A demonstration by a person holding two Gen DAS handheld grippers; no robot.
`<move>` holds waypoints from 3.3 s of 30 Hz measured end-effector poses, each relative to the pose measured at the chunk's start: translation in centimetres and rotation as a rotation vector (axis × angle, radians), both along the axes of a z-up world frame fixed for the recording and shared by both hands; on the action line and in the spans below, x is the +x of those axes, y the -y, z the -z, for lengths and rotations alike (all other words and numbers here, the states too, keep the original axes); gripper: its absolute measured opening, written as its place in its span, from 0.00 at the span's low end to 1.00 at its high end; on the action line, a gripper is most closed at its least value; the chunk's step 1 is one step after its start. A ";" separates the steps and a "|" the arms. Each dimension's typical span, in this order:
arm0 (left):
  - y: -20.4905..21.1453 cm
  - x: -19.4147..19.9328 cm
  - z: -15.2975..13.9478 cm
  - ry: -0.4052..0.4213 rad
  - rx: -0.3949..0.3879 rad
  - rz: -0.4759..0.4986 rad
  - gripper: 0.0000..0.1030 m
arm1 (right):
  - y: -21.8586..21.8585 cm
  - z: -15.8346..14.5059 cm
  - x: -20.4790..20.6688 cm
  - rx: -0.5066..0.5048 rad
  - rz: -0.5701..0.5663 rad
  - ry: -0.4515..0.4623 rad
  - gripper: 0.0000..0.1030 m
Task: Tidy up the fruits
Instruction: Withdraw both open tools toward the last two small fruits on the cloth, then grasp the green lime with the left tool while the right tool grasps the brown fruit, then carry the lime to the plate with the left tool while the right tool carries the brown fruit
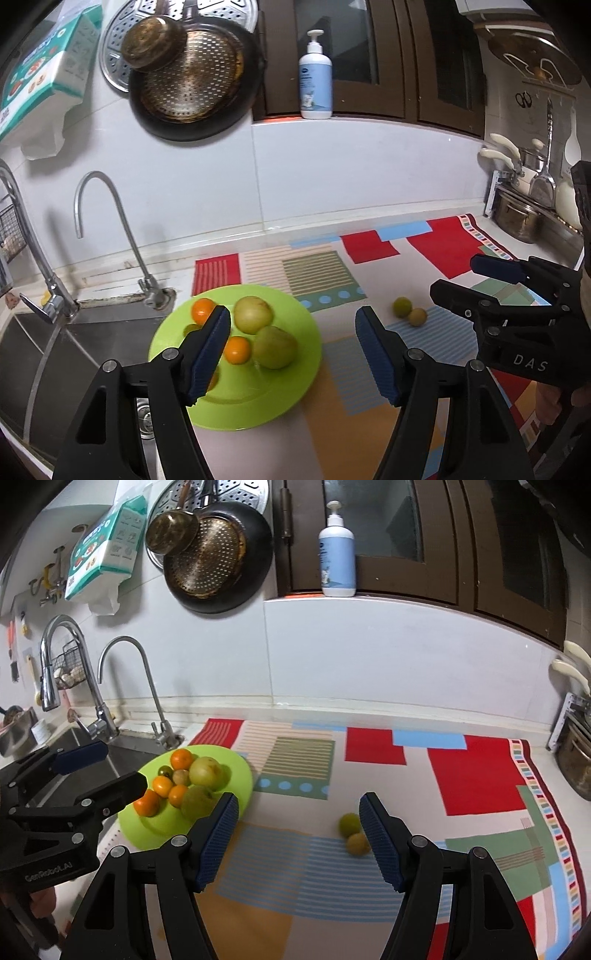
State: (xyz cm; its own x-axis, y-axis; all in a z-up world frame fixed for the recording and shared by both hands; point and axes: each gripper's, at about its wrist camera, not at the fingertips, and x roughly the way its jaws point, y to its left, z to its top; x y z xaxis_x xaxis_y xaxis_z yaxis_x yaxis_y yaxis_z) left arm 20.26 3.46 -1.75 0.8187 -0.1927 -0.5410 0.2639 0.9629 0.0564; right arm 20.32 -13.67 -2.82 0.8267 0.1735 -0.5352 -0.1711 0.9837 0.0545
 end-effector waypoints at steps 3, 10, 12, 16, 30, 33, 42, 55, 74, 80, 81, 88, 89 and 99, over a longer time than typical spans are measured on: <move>1.2 0.1 0.4 -0.007 -0.002 0.011 0.67 | 1.1 0.4 0.1 -0.005 0.000 -0.009 0.67; 4.1 0.8 1.9 -0.030 0.000 0.047 0.67 | 3.6 1.9 1.0 -0.010 0.001 -0.054 0.66; 4.8 1.1 2.3 -0.034 0.005 0.060 0.67 | 4.2 2.6 1.5 -0.007 -0.003 -0.073 0.66; 6.1 1.9 3.4 -0.053 0.027 0.075 0.67 | 4.9 4.1 2.6 -0.002 -0.014 -0.115 0.60; 7.6 5.2 7.0 -0.137 0.073 0.108 0.67 | 5.7 8.6 6.5 0.027 -0.029 -0.250 0.48; 7.9 5.7 7.6 -0.153 0.079 0.114 0.67 | 5.7 9.3 7.2 0.033 -0.027 -0.272 0.45; 8.3 7.6 9.6 -0.220 0.061 0.105 0.67 | 5.3 10.3 8.3 0.040 -0.037 -0.296 0.39; 9.3 8.5 10.3 -0.257 0.053 0.127 0.67 | 5.7 10.8 8.2 0.052 -0.044 -0.307 0.29; 16.1 11.7 11.2 -0.286 0.061 0.275 0.49 | 12.9 9.9 7.2 0.121 0.136 -0.248 0.29; 16.6 12.4 11.9 -0.312 0.069 0.283 0.29 | 13.2 10.3 7.6 0.145 0.143 -0.247 0.29; 16.6 12.4 11.9 -0.310 0.071 0.284 0.29 | 13.2 10.3 7.6 0.146 0.142 -0.247 0.29; 15.6 11.5 10.8 -0.297 0.052 0.258 0.28 | 12.9 10.0 7.6 0.151 0.124 -0.241 0.29; 15.3 11.2 10.4 -0.292 0.045 0.253 0.28 | 12.7 9.8 7.5 0.152 0.119 -0.238 0.29; 12.0 7.3 7.7 -0.262 0.014 0.179 0.28 | 10.4 7.4 5.5 0.158 0.032 -0.199 0.29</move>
